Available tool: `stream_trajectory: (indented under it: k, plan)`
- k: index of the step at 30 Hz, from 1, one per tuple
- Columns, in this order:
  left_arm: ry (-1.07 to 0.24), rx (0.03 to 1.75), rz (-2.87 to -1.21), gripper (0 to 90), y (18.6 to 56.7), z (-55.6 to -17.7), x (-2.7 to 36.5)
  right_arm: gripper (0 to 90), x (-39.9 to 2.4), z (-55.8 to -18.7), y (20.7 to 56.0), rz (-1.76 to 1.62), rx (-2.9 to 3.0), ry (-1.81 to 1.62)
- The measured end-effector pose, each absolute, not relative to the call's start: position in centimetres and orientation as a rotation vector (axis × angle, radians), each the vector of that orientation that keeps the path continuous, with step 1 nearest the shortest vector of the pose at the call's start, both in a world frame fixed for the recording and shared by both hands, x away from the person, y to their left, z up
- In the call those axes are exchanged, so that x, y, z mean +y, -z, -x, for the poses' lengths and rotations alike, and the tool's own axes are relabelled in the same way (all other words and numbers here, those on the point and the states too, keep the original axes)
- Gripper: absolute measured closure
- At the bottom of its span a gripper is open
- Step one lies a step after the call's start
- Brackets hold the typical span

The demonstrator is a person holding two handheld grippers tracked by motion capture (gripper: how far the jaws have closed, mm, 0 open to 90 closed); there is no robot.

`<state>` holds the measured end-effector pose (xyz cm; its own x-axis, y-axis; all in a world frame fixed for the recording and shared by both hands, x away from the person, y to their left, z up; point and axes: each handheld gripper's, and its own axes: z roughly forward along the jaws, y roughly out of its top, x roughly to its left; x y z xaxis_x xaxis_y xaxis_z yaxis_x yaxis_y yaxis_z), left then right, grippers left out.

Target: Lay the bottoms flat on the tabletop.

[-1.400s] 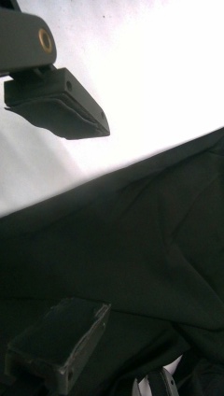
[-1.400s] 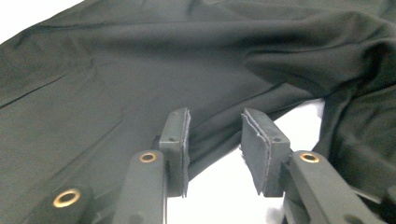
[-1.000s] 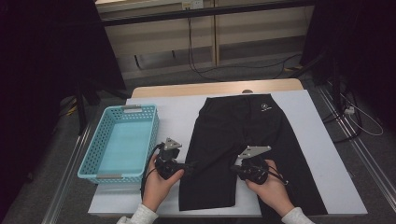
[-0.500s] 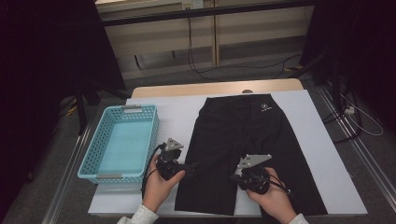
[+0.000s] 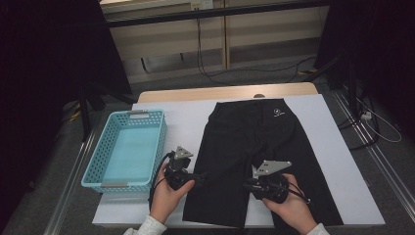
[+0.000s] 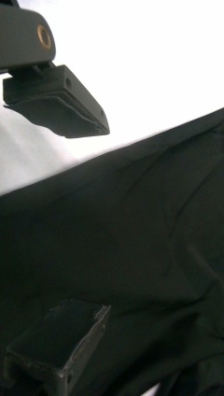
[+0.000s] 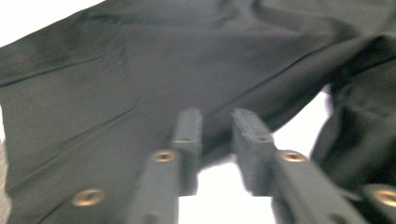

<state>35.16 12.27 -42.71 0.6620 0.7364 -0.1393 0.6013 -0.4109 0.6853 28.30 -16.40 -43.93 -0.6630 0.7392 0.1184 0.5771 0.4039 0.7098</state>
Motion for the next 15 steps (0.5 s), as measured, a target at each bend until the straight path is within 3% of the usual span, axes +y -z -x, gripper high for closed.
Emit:
stream_trajectory:
  k: [15]
  plan:
    - [-0.232,1.030,-2.166,12.4,43.3,-35.0,12.5,32.3,-18.4,-30.9,42.6,-1.171,2.262,-1.171]
